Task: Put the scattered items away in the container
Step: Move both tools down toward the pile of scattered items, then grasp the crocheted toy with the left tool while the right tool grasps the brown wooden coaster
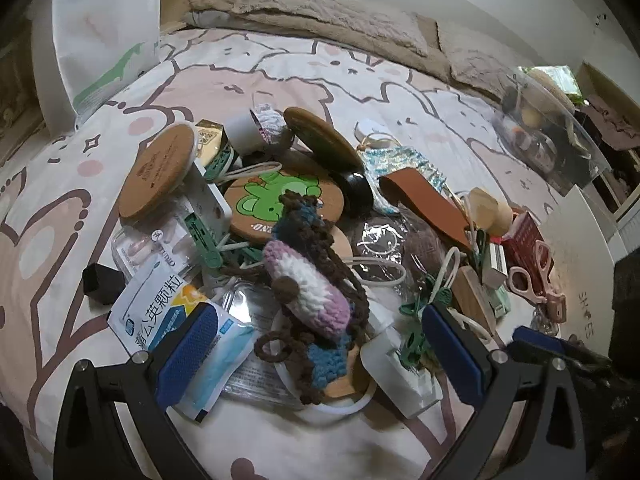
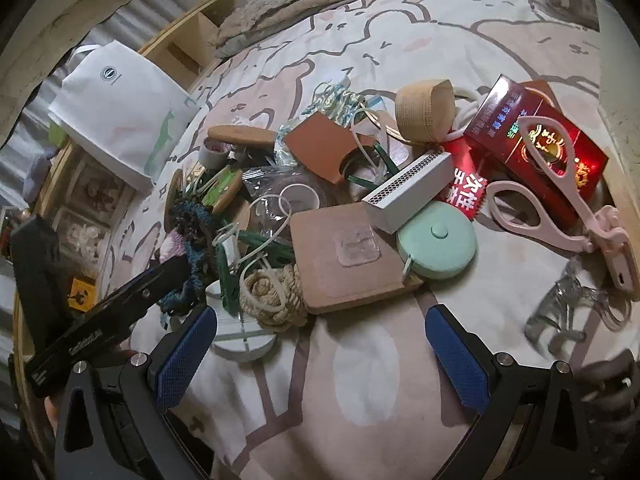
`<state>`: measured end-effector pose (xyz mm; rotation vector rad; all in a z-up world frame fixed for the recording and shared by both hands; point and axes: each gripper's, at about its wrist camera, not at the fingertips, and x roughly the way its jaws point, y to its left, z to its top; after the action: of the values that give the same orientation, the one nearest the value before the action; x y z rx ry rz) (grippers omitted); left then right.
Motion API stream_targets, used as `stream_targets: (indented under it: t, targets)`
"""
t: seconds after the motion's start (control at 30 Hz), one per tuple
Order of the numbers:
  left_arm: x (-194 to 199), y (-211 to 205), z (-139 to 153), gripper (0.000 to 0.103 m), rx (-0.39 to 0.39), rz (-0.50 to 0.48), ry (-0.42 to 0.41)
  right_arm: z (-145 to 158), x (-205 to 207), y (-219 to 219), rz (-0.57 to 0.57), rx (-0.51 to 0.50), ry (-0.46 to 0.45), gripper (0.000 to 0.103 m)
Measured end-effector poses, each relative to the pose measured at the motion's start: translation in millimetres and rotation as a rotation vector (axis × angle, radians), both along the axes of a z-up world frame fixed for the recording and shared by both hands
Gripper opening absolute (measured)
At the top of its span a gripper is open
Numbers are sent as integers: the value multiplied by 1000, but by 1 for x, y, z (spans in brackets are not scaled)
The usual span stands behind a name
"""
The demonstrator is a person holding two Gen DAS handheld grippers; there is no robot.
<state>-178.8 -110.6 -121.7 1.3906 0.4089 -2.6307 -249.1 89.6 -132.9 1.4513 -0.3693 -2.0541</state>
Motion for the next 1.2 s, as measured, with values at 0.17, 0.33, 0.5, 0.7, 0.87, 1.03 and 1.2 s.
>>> stream_targets:
  t: [0.17, 0.33, 0.5, 0.7, 0.87, 1.03, 1.2]
  targets:
    - [-1, 5, 1, 103, 9, -25, -13, -15, -14, 4, -26, -61, -51, 103]
    - [-4, 4, -2, 103, 47, -28, -18, -21, -23, 0, -21, -53, -38, 103]
    - [-7, 4, -2, 103, 69, -32, -8, -24, -30, 0, -23, -23, -3, 103]
    - [-10, 4, -5, 102, 82, -40, -8, -25, -33, -4, -1, 8, 11, 103]
    - [-12, 6, -9, 101, 41, -29, -18, -24, -29, -8, 11, 76, 31, 83]
    - [-14, 4, -14, 88, 32, -28, -35, -19, -22, -8, 38, 105, 57, 81]
    - [-15, 2, -17, 74, 29, -13, -44, -12, -13, -3, 55, 118, 70, 81]
